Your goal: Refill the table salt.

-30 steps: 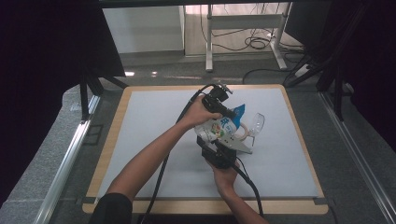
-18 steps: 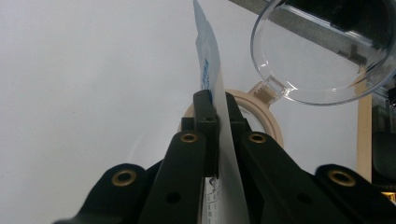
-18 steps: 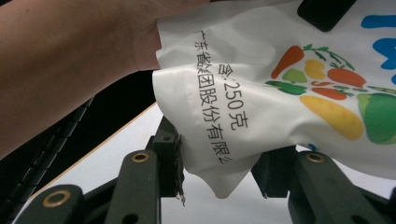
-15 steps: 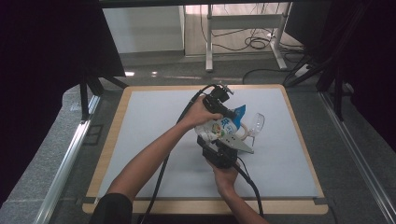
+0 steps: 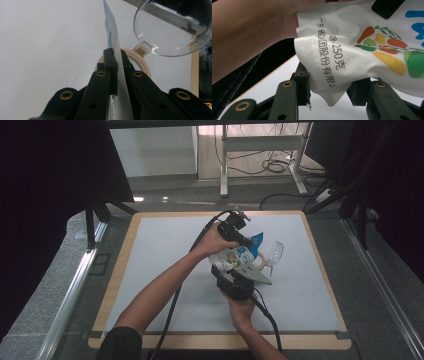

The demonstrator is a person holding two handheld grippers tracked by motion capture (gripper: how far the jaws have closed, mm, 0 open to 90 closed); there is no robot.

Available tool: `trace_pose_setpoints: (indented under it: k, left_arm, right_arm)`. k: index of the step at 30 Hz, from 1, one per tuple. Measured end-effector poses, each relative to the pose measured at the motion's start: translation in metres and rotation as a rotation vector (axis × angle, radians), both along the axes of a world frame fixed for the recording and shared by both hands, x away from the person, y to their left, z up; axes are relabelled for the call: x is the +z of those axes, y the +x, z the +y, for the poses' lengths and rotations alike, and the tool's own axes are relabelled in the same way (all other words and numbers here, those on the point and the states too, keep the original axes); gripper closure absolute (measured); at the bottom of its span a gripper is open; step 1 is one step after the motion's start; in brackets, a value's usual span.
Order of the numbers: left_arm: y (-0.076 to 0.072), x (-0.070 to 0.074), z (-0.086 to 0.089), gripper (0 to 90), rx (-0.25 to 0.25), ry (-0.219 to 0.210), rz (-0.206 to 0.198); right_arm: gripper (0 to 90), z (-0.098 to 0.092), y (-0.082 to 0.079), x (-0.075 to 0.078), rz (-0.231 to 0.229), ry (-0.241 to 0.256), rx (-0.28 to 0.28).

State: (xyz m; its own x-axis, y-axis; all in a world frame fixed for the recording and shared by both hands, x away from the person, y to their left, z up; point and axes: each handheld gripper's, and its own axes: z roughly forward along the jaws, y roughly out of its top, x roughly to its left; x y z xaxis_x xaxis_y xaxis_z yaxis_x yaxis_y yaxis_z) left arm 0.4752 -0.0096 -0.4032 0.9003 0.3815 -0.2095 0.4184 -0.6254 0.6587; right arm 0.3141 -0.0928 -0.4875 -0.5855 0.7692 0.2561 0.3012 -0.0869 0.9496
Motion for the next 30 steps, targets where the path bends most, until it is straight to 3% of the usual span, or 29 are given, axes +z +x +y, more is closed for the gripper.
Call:
trace_pose_setpoints:
  k: [30]
  left_arm:
    - [0.0004,-0.0011,-0.0018,89.8,-0.002,0.004,0.0]
  right_arm:
    - [59.1,-0.0008,0.0003,0.0003,0.0,0.004,-0.007]
